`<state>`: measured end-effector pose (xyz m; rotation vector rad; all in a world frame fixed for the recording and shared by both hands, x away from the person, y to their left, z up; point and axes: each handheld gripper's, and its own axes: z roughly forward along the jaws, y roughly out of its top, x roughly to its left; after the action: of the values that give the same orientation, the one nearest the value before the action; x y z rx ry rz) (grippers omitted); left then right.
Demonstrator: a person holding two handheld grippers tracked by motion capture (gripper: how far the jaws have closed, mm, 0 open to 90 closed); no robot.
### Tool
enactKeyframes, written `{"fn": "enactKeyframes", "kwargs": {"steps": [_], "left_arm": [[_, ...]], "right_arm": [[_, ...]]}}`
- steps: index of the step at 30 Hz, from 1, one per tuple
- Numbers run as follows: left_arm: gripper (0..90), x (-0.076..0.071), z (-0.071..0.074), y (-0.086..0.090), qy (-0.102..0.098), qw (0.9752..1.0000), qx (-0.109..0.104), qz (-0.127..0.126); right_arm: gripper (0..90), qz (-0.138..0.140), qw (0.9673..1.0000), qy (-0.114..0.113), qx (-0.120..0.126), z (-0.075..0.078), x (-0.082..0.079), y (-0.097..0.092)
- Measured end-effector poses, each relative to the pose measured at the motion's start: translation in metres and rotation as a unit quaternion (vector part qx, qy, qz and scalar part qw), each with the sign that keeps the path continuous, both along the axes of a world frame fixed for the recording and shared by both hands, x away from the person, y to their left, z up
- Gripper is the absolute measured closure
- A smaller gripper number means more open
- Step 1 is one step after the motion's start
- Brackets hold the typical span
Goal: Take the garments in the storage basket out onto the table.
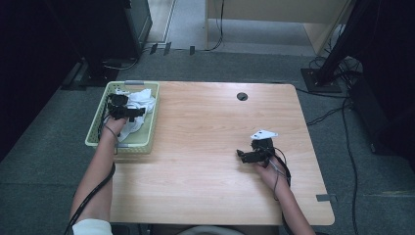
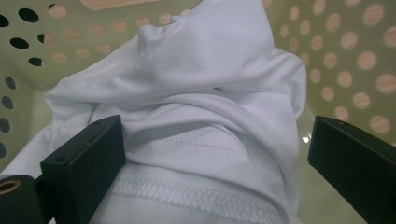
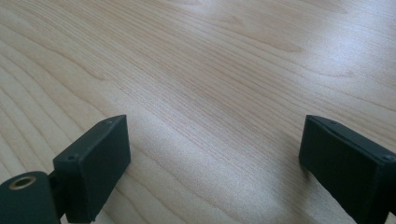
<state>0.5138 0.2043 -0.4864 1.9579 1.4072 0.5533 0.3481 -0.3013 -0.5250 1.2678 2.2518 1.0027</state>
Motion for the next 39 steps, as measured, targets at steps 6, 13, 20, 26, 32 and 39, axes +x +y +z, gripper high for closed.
{"fn": "enactKeyframes", "kwargs": {"steps": [6,13,20,26,32,39], "left_arm": [[4.1,0.004,-0.010,0.001,-0.003,0.9999,0.013,-0.006],[4.1,0.007,-0.017,0.005,0.006,0.9999,0.008,-0.006],[2.9,0.012,-0.025,0.007,0.018,0.9998,0.002,-0.004],[0.0,0.013,-0.028,0.003,0.010,0.9994,0.026,-0.018],[0.0,0.013,-0.029,0.002,0.008,0.9996,0.023,-0.012],[0.0,0.013,-0.028,0.002,0.010,0.9995,0.026,-0.012]], "right_arm": [[8.5,0.000,1.0000,0.000,0.000,0.000,0.000,0.000],[8.5,0.000,1.0000,0.000,0.000,0.000,0.000,0.000],[8.5,0.000,1.0000,0.000,0.000,0.000,0.000,0.000],[8.5,0.000,1.0000,0.000,0.000,0.000,0.000,0.000],[8.5,0.000,1.0000,0.000,0.000,0.000,0.000,0.000],[8.5,0.000,1.0000,0.000,0.000,0.000,0.000,0.000]]}}
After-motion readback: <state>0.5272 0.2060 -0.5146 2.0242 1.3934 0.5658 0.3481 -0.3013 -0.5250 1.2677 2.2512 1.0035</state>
